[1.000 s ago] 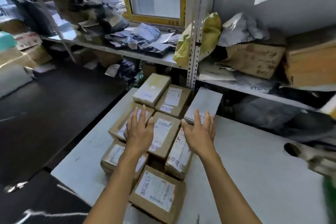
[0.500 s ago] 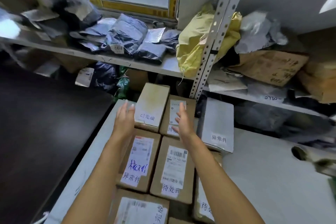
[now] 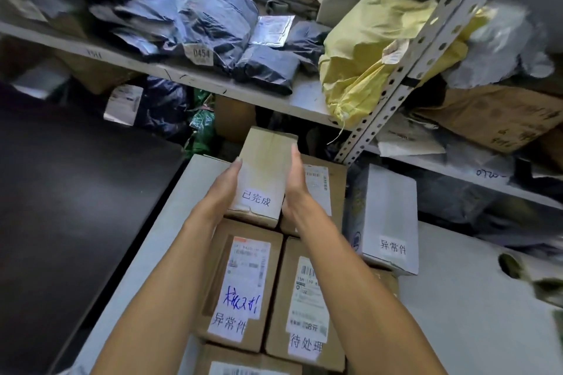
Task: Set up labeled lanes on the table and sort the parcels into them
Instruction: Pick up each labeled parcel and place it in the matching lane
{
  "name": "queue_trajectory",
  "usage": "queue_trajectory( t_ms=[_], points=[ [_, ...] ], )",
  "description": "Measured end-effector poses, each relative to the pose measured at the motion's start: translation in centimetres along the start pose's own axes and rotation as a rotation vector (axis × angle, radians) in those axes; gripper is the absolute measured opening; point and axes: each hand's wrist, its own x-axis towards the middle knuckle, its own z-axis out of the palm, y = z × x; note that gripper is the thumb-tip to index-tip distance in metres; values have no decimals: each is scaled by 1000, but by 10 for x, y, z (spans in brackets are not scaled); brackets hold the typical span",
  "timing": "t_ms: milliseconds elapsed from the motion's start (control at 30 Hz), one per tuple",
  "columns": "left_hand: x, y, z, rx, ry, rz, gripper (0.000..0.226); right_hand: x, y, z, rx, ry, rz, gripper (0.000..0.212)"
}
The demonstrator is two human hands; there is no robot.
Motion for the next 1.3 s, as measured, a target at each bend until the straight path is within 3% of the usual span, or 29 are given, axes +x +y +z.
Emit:
queue_trajectory(
  t_ms=[100, 267, 433, 533, 600, 633, 733, 1033, 1200, 1300],
  points=[
    [-4, -1, -10, -55, -25, 42, 60, -13, -12, 1, -25, -21, -76, 80],
    [-36, 8, -19, -26, -75, 93, 76, -33, -1, 5, 44, -84, -103, 109],
    [-71, 19, -21, -100, -72, 161, 69, -89, -24, 3, 41, -194, -164, 60],
    [-100, 28, -15, -127, -79, 212, 69, -118, -35, 7, 4, -181, -233, 64],
    [-119, 32, -7, -140, -102, 249, 68, -133, -38, 1, 2, -183, -251, 85],
    [-130, 33, -1, -141, -111, 264, 68, -146, -41, -7, 8, -203, -263, 80],
    [-158, 33, 18, -126, -147, 265, 67, -175, -41, -38, 63, -298, -280, 62],
    [-244, 2, 114, -16, -289, 301, 69, -296, -20, -149, 164, -232, -369, 61],
    [-307, -13, 200, 74, -380, 342, 61, -363, -3, -238, 223, -81, -473, 73],
    [-352, -27, 255, 137, -454, 361, 68, -410, 10, -298, 256, -11, -571, 72]
  ],
)
